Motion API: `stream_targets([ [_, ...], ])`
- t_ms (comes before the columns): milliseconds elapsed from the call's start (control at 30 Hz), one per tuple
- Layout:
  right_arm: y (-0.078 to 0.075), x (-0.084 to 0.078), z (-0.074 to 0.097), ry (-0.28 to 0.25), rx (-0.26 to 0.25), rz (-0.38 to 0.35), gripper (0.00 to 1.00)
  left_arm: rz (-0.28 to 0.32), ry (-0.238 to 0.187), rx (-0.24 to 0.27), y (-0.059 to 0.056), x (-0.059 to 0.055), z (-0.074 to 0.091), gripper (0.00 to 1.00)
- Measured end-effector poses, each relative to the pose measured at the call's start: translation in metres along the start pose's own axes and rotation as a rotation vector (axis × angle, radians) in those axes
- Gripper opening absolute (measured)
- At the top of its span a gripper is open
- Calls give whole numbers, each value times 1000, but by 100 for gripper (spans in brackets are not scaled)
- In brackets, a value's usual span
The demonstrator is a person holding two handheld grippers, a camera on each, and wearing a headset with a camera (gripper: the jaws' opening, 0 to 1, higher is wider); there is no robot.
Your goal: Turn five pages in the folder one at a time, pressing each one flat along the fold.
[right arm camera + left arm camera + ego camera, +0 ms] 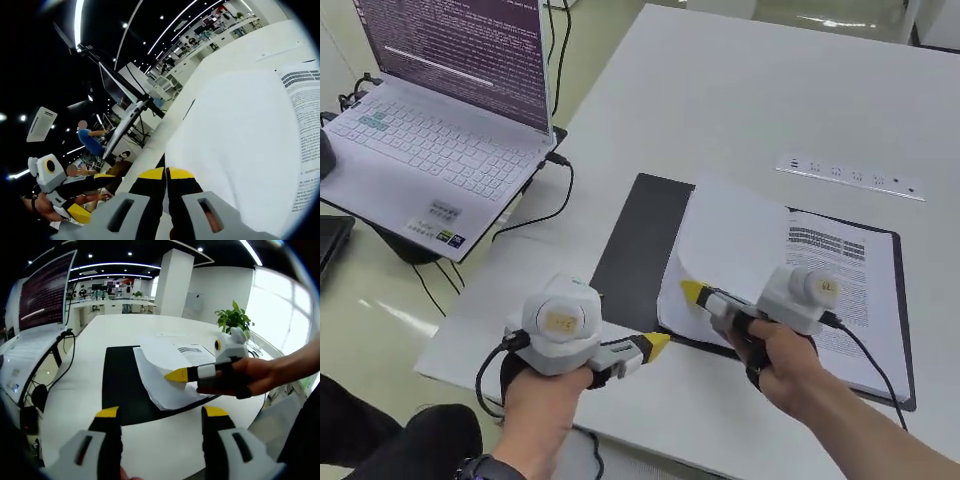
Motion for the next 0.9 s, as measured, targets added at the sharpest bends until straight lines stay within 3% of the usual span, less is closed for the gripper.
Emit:
stream_targets([
  [267,-14,-13,-12,43,-39,-36,0,26,0,8,8,-4,0,64],
  [700,-41,-31,-27,85,-100,-102,1,52,6,8,11,-8,1,64],
  [900,-34,-29,-29,83,-81,-96,7,56,-3,7,13,-5,0,64],
])
Point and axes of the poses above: the centre of the closed fingertips' face, and the gripper's own axes: z roughly backward along the fingers, y roughly to its left, x roughly out of its top, the point moved 1 cm from there along z, roughly backward along the fingers, and after that the axes turned 2 degrees about -z, right-handed, at the moved point
